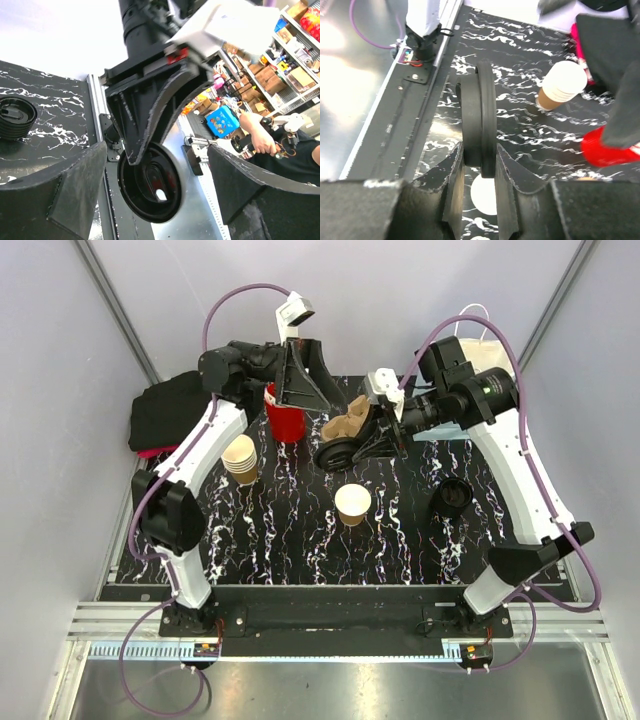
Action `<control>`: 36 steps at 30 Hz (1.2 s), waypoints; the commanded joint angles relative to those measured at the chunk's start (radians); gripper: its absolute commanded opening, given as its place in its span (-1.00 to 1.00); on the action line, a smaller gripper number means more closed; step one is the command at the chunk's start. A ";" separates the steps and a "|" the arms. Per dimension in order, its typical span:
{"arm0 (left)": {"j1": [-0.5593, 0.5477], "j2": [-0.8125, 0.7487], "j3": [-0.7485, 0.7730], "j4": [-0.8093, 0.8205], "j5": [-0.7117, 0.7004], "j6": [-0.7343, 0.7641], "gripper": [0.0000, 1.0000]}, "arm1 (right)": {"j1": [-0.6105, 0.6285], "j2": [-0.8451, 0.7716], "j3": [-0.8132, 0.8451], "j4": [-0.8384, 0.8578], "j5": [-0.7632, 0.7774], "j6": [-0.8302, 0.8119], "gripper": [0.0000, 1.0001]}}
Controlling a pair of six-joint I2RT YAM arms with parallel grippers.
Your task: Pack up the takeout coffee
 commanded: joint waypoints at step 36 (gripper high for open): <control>0.432 -0.392 0.367 0.622 0.087 -0.269 0.97 | 0.004 -0.192 -0.289 0.179 -0.012 0.384 -0.76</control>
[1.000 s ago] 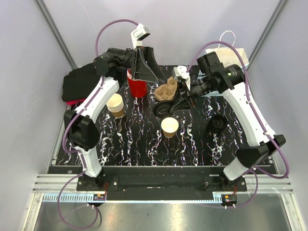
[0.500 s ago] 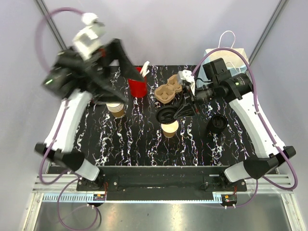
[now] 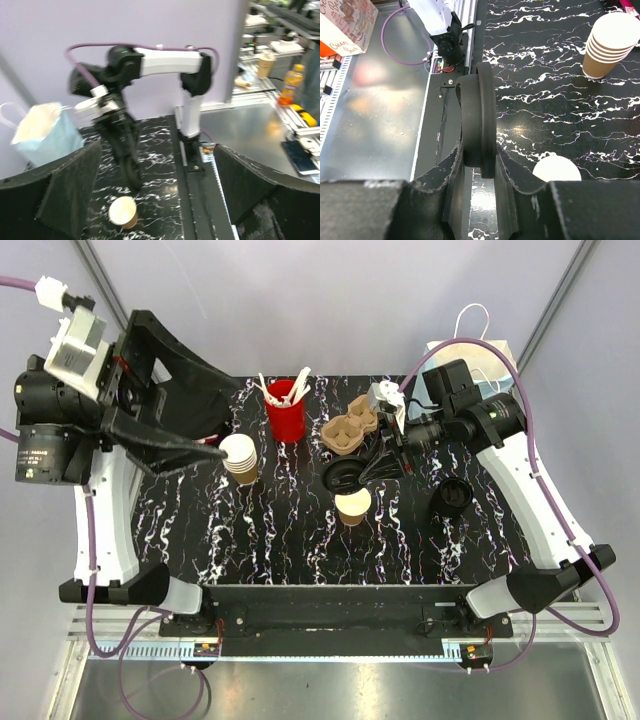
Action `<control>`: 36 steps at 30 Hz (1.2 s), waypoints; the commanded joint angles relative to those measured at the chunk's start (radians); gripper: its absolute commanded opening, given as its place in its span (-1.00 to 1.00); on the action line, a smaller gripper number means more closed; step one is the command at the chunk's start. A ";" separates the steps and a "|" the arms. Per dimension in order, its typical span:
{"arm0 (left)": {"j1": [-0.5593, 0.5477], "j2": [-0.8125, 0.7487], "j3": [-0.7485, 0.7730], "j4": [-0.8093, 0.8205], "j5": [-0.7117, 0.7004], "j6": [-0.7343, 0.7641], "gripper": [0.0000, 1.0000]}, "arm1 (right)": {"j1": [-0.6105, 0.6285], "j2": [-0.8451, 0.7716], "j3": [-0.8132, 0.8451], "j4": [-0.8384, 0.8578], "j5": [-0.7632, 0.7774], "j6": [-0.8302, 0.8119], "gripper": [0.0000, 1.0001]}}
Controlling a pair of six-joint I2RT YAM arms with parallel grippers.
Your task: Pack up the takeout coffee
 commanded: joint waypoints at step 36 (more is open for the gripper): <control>-0.432 -0.246 -0.558 -2.042 -1.031 2.321 0.98 | 0.003 0.126 -0.032 -0.155 0.145 -0.147 -0.78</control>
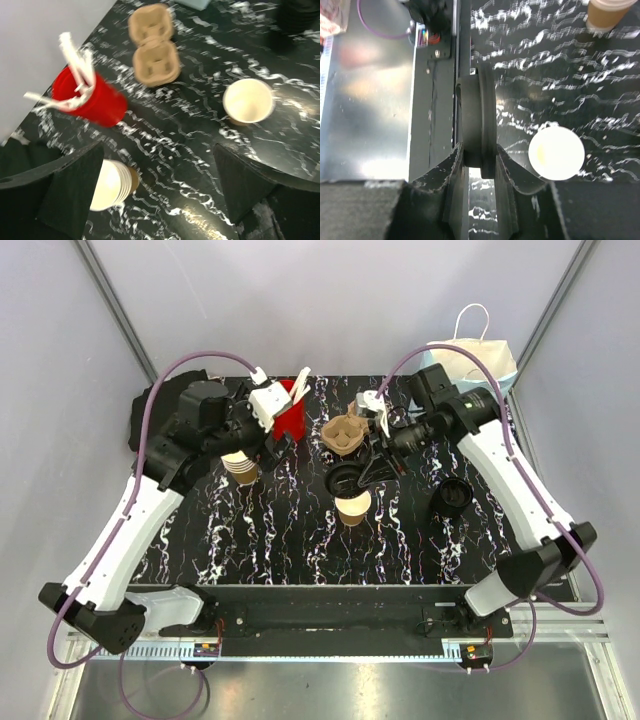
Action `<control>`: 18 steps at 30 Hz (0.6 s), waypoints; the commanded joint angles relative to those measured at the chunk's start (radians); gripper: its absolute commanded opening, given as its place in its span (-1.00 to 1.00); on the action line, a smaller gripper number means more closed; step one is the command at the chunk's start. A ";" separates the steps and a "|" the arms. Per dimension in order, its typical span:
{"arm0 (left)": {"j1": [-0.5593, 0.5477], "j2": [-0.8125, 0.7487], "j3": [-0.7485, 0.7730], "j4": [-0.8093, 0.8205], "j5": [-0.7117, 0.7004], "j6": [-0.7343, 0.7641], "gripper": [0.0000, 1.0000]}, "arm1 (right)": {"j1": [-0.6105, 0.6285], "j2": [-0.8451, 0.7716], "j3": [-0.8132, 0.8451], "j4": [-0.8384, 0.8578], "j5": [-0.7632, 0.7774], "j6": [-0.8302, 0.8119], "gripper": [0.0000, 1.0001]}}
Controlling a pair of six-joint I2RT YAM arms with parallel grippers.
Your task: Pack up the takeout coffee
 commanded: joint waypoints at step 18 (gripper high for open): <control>-0.117 0.169 0.133 -0.007 0.571 -0.003 0.98 | 0.003 0.043 -0.085 -0.048 0.019 -0.083 -0.86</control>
